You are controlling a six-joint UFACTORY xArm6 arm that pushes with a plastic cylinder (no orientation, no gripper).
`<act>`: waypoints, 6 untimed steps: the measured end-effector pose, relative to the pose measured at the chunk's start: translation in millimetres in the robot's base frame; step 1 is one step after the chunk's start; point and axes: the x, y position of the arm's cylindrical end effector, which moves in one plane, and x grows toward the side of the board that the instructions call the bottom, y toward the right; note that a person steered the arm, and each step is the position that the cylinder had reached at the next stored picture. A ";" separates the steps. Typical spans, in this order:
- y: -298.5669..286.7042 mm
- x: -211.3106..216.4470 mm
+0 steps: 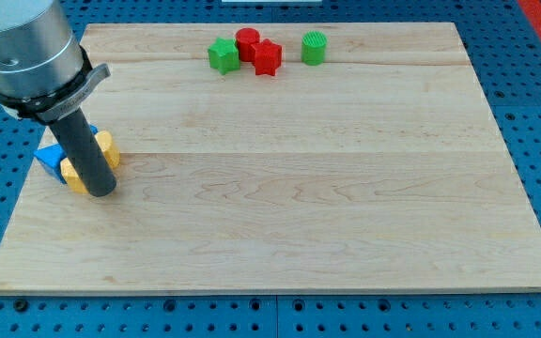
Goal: Point your arm towards center
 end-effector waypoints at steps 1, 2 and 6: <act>-8.2 -13.6; -8.2 -15.1; 130.4 -12.9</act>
